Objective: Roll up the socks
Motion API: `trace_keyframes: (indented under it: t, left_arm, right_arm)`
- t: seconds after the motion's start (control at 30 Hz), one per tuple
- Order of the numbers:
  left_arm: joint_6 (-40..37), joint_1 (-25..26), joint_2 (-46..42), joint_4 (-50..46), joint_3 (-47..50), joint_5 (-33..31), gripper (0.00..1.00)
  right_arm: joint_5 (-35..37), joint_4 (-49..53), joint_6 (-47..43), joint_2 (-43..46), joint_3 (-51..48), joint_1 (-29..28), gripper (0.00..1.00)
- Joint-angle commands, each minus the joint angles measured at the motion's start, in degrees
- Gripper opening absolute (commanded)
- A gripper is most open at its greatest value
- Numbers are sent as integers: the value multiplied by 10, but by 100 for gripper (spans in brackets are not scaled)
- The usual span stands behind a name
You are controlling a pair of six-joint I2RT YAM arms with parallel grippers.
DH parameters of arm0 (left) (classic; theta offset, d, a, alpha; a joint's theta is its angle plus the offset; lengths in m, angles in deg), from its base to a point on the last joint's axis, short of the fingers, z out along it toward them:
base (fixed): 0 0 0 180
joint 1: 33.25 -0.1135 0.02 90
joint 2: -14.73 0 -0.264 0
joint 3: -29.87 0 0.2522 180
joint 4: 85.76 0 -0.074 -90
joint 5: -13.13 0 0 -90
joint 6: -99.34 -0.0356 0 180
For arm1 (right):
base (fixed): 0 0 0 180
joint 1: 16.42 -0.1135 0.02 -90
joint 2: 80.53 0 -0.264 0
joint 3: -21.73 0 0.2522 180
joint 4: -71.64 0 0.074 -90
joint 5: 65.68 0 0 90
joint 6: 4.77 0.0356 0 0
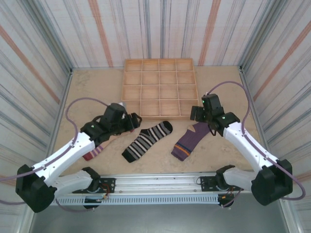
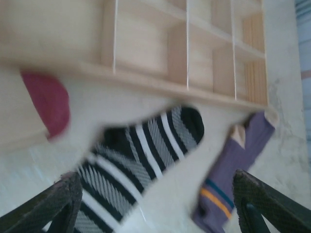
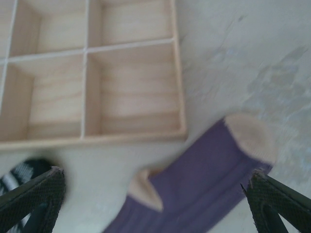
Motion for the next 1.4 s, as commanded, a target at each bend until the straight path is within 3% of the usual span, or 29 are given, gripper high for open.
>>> trace_keyframes:
  t: [0.0,0.23,0.33,0.63,1.2,1.37]
  left_arm:
    - [196,63,7,-17,34,11,80]
    - [395,213,108,54,11,-51,71]
    - [447,249,175,62,-25,-69,66]
    - [490,284,333,118,-105,-50,58]
    - [484,295,433,143,-135,-44,47]
    - [483,295,438,143,-131,-55,30]
  right_arm:
    - [-1,98,50,31,1,-35,99]
    - [13,111,103,95,-40,-82,99]
    - [13,116,124,118,-50,-84,99]
    - [-5,129,136,123,-63,-89,99]
    - [3,165,132,146,-55,-89,99]
    - [2,180,132,161,-60,-89,100]
